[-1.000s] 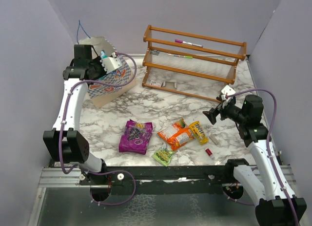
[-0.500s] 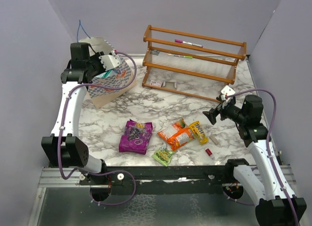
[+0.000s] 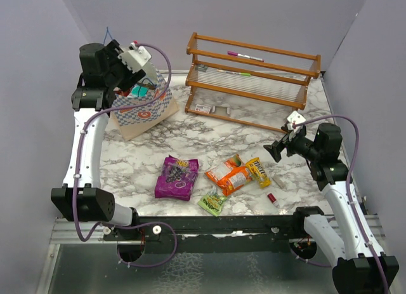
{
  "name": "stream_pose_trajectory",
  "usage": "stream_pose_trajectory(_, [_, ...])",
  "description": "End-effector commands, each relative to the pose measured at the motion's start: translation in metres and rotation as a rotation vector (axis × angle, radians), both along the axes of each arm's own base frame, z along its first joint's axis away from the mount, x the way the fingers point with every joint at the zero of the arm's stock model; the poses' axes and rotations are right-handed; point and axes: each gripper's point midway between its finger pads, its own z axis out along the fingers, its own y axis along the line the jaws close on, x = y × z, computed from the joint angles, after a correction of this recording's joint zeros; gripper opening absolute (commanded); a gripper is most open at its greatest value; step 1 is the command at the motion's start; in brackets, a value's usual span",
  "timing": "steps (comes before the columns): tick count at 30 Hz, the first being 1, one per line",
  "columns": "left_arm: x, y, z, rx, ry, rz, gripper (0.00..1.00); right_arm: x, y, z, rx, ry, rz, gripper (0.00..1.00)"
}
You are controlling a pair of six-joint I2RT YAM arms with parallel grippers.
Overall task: Place the snacks into the paper bag
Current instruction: Place the snack in the paper bag.
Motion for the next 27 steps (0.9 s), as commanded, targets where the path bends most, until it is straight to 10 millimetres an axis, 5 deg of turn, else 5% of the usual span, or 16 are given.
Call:
stream_pose_trajectory(1, [-0.01,-0.019,0.053,-0.226,-0.105,0.017,0.81,0.002,-0.001,0.001,-0.007,-0.019,0.006,0.99])
stream_pose_trajectory(5, [-0.032,-0.061,0.051,-0.353,-0.047,-0.085,0.81,0.002,0.0,0.001,-0.005,-0.018,0.01,0.99])
stream_pose_trajectory(9, [-0.055,-0.121,0.028,-0.375,0.041,-0.198,0.81,0.003,0.0,0.0,-0.005,-0.013,0.011,0.99])
stream_pose_trajectory(14, [-0.073,-0.166,0.002,-0.455,0.177,-0.309,0.81,0.001,0.0,0.0,-0.009,-0.018,0.011,0.99])
stream_pose_trajectory(18, [-0.082,-0.183,-0.016,-0.509,0.24,-0.345,0.81,0.002,-0.001,-0.008,-0.047,0.031,0.037,1.0])
stream_pose_trajectory(22, [-0.087,-0.192,-0.034,-0.523,0.276,-0.358,0.82,-0.004,-0.008,-0.043,-0.174,0.176,0.098,0.92])
stream_pose_trajectory(27, [-0.089,-0.199,-0.057,-0.511,0.313,-0.363,0.82,-0.044,-0.008,-0.091,-0.278,0.357,0.276,0.91])
